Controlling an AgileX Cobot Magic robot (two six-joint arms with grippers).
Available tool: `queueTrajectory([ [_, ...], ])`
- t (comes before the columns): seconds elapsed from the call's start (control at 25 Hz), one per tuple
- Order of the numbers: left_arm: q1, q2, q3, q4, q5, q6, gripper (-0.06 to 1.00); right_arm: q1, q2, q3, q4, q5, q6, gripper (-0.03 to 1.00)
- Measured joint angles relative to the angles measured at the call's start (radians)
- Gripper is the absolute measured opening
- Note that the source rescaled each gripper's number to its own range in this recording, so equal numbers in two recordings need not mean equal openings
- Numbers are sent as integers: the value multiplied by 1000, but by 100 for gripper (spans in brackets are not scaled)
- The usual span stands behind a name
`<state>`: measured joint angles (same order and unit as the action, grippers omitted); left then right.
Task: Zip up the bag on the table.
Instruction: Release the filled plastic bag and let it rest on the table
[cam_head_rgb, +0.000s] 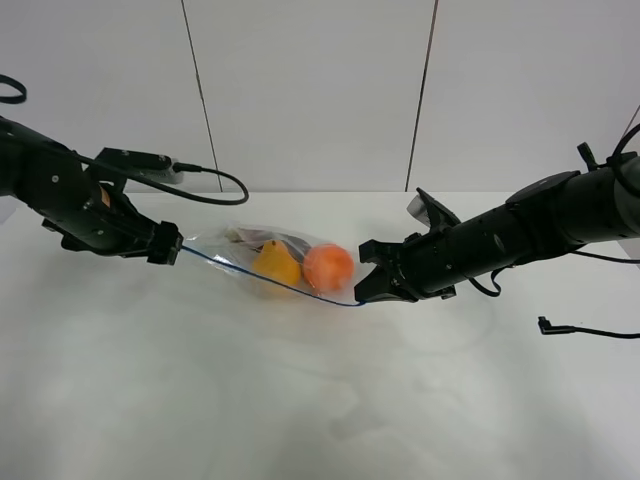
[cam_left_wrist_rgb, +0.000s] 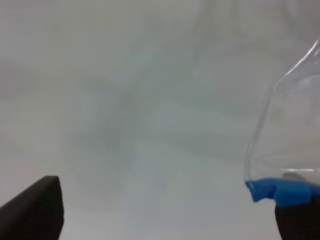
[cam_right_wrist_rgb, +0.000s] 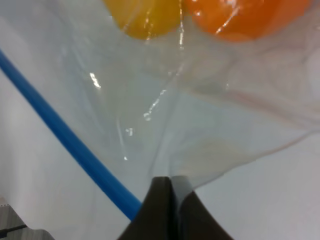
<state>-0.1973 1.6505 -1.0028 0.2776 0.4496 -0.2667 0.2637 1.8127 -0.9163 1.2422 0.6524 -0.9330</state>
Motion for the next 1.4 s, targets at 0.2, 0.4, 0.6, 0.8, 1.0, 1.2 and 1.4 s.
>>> queueTrajectory([
  [0.2,-2,-151,0,-14,53,11,100,0,0,-1,17,7,1,0],
  [0.4,0,-271,0,0,138,21,100,-2,0,0,-7,-18,1,0],
  [0.6,0,-336,0,4,222,54,100,-2,0,0,-10,-24,5,0],
  [0.8,0,-468,0,4,241,48,100,-2,0,0,-32,-27,17,0],
  [1.0,0,-608,0,4,318,45,100,-2,0,0,-34,-28,19,0],
  [1.2,0,-764,13,-12,381,45,100,-2,0,0,-34,-30,20,0],
  [1.4,0,-925,59,-60,449,45,100,-2,0,0,-38,-31,20,0],
])
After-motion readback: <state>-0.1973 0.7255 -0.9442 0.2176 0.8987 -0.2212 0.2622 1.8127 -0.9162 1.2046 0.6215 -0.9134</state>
